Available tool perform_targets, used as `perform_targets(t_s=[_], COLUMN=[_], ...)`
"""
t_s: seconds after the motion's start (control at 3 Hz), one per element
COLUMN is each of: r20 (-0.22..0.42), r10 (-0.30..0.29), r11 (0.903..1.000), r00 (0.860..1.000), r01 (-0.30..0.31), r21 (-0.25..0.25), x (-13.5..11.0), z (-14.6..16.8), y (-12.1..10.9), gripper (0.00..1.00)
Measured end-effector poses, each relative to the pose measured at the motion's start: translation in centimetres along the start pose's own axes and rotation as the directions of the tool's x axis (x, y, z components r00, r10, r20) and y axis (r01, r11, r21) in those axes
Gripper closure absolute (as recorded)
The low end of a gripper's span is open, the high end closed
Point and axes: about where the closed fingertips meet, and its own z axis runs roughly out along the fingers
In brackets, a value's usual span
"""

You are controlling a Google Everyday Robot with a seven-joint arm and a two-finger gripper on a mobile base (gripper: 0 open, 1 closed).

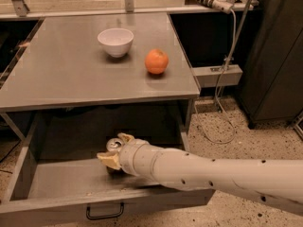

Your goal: Place orange can into top drawer

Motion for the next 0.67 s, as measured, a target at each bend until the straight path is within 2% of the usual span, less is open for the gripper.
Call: perform_targets(t_s=[0.33,0.67], r20=[0.0,0.0], r10=[0.0,0.0], r11=[1.0,1.0], r00=[1.0,1.0], r01=[0.0,0.0], r21=[0.0,0.0], x=[0.0,0.0], z=[0.0,0.0], y=[0.0,0.0], gripper=[0.0,0.0])
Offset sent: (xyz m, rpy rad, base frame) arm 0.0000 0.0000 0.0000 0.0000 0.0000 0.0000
